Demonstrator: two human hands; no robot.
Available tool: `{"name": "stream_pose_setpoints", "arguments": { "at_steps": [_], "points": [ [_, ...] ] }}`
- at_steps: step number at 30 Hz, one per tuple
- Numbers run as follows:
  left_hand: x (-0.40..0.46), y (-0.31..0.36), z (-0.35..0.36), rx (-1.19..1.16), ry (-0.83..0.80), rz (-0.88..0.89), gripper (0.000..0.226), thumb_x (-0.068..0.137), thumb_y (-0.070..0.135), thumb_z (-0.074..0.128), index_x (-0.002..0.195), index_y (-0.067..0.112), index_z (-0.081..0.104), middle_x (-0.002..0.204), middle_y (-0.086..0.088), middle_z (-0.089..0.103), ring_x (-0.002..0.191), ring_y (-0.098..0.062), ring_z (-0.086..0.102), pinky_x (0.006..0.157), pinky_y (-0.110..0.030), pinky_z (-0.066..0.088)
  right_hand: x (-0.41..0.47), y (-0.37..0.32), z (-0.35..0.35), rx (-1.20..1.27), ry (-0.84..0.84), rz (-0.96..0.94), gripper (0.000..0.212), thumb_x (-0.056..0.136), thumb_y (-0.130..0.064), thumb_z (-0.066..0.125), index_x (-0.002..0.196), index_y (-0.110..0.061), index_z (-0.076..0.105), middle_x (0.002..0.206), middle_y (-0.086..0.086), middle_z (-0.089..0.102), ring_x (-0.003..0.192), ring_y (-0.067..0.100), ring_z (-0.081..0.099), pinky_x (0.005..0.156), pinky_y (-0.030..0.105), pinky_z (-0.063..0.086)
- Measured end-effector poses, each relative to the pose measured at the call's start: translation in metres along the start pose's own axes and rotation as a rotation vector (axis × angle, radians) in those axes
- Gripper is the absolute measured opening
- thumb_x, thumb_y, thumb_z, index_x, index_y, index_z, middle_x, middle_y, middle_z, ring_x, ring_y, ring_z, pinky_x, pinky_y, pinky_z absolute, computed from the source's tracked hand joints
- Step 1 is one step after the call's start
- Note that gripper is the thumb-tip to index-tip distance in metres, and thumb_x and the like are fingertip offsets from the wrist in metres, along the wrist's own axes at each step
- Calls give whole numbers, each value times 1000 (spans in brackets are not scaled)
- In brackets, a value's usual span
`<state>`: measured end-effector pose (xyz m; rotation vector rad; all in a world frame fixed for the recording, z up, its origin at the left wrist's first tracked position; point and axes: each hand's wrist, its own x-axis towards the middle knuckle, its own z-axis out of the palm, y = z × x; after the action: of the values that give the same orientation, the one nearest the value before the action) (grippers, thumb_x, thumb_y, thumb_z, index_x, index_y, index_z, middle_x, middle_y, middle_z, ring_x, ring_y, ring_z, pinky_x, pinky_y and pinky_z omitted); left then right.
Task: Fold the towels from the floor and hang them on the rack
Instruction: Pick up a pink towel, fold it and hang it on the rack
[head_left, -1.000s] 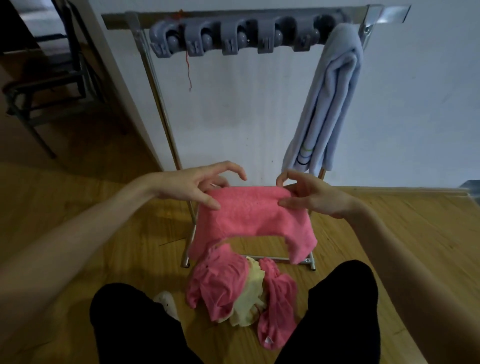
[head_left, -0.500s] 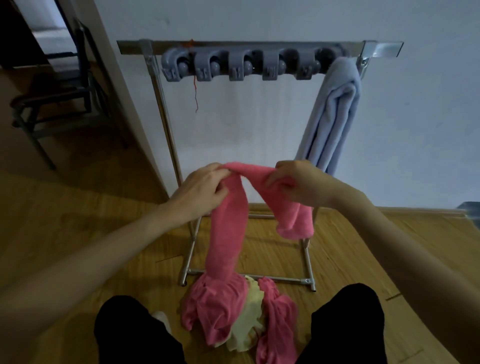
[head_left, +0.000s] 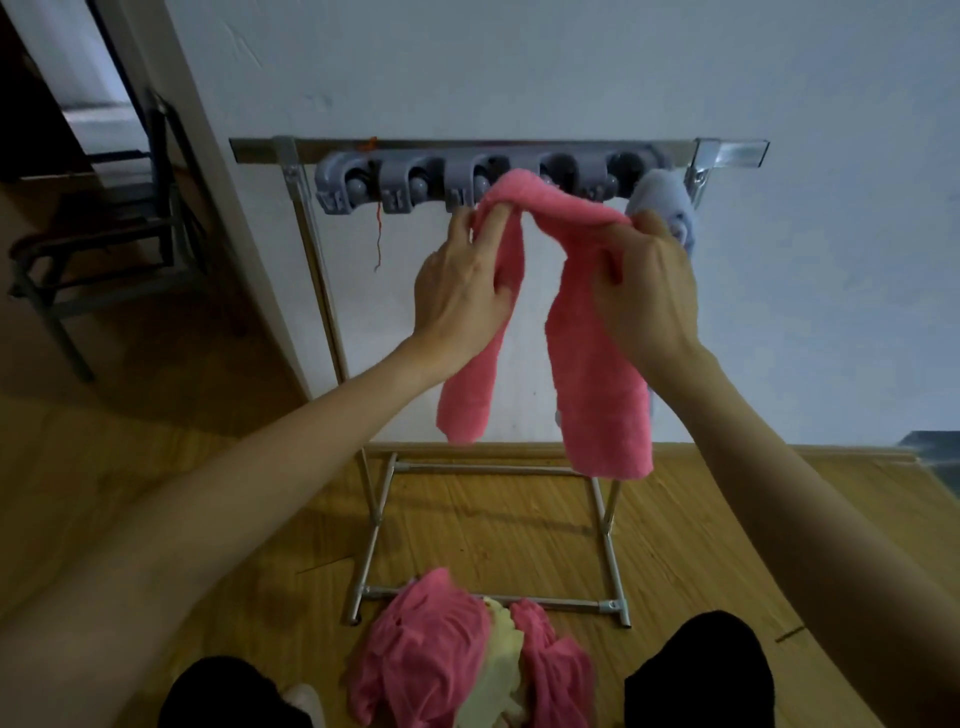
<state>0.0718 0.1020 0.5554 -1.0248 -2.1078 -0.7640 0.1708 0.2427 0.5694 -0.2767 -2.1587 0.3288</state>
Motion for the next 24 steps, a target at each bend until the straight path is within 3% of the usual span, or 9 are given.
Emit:
{"name": "stream_pose_setpoints", "arguments": {
  "at_steps": [4, 9, 15, 18, 21, 24],
  "points": [
    [38, 7, 2, 26, -18, 55, 75, 76, -5, 61, 144, 13, 35, 119, -16, 57, 84, -33, 62, 63, -28, 45, 22, 8, 6, -10, 125, 71, 36, 88, -5, 41, 115, -16, 63, 111, 11, 52, 89, 33, 56, 72, 40, 49],
    [77, 11, 8, 124, -33, 164, 77, 72, -8, 58, 144, 13, 37, 120, -14, 61, 87, -35, 62, 62, -37, 50, 42, 17, 18, 27, 208, 109, 43, 78, 7, 41, 115, -6, 58, 119, 15, 51, 104, 30, 51, 76, 35, 47],
    [104, 17, 24, 185, -77, 204, 79, 75, -6, 52, 148, 13, 28, 126, -13, 57, 95, -36, 60, 68, -43, 49, 54, 24, 40, 45, 236, 226, 39, 82, 1, 45, 119, -7, 54, 120, 13, 53, 110, 31, 49, 88, 43, 45],
    [112, 17, 36, 197, -101, 219, 77, 76, -3, 53, 147, 15, 27, 114, -12, 62, 90, -35, 61, 60, -40, 42, 53, 28, 53, 65, 234, 218, 47, 81, 3, 44, 126, -6, 50, 126, 12, 52, 111, 28, 49, 89, 30, 41],
    [113, 13, 47, 207, -135, 260, 75, 78, 2, 57, 145, 17, 28, 109, -10, 63, 86, -33, 62, 53, -36, 38, 50, 34, 64, 226, 215, 182, 51, 76, 9, 44, 125, -5, 50, 122, 5, 52, 107, 20, 52, 80, 14, 43],
    [110, 10, 55, 227, -177, 307, 75, 78, 1, 57, 145, 16, 27, 114, -8, 61, 88, -31, 61, 51, -35, 37, 45, 44, 76, 281, 158, 193, 60, 74, 12, 43, 133, -4, 45, 136, 2, 44, 123, 17, 45, 79, 1, 38]
  ]
}}
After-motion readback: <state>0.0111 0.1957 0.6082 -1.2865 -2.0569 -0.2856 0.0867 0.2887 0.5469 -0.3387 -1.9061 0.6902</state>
